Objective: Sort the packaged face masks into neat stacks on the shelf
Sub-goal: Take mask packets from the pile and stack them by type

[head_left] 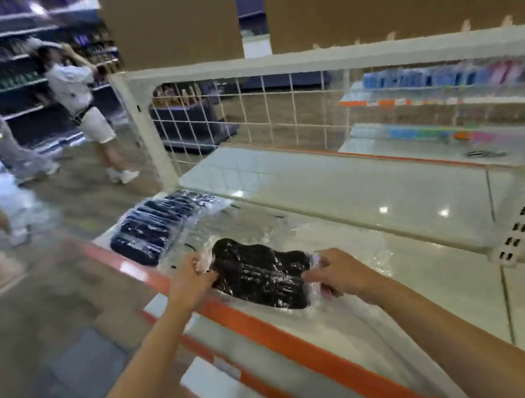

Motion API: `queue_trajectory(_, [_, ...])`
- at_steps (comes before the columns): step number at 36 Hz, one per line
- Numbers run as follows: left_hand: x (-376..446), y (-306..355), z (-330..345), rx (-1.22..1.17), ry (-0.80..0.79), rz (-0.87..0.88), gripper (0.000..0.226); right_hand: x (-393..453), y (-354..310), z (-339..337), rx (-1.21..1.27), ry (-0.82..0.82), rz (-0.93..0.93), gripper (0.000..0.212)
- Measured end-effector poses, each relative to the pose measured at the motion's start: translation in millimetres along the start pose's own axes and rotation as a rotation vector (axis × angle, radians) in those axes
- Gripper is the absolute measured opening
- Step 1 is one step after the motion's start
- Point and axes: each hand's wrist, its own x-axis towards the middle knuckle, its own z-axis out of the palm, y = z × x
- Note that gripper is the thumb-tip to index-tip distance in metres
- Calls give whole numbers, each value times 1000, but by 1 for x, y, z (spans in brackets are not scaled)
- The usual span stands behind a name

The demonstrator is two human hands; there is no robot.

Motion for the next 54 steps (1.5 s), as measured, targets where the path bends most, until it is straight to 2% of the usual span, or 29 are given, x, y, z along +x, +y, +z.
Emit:
queue_trajectory(4, [41,-33,-45,2,91,-37,31,54,-42,49,-5,-12,-19,32])
queue_trajectory(8, [82,-56,-86,-18,177,-71,25,107,-77,94,9,30,-10,33])
queue_trajectory(14, [132,-75,-128,90,271,-71,58,164,-118,150,129,21,0,24])
queue_trajectory(18, [154,-89,-128,272,143,-42,51,193,-137,172,181,39,66,25])
queue_trajectory(21, [165,-102,-118,382,48,52,46,214,-146,188,148,53,78,31])
queue_trajectory(22, [168,-105,-113,412,29,73,47,223,-147,194,102,54,69,30])
queue_trajectory(25, [174,-113,-102,589,21,93,54,237,-154,209,-83,-33,56,7])
queue_trajectory(29, [182,-119,-91,729,-3,85,58,249,-164,221,-151,-128,37,7])
queue_trajectory(32, [187,-118,-89,747,-46,60,61,251,-168,218,-301,-96,-8,4])
queue_trajectory(37, [194,-109,-92,771,-130,22,71,239,-158,198,-454,2,-130,22])
queue_trajectory(39, [194,-104,-94,792,-164,1,69,231,-149,185,-551,48,-202,31])
queue_trajectory(43, [180,-85,-93,916,-148,3,54,215,-130,161,-784,112,-297,26])
queue_trajectory(46, [166,-64,-85,983,-127,115,38,202,-115,144,-895,179,-321,30])
queue_trajectory(49, [149,-42,-67,1005,-116,249,32,185,-101,122,-1016,195,-295,40])
queue_trajectory(52, [129,-15,-41,1017,-117,351,44,160,-84,95,-1060,220,-253,51])
queue_trajectory(54, [112,8,-19,985,-122,424,52,139,-68,73,-1071,231,-209,46])
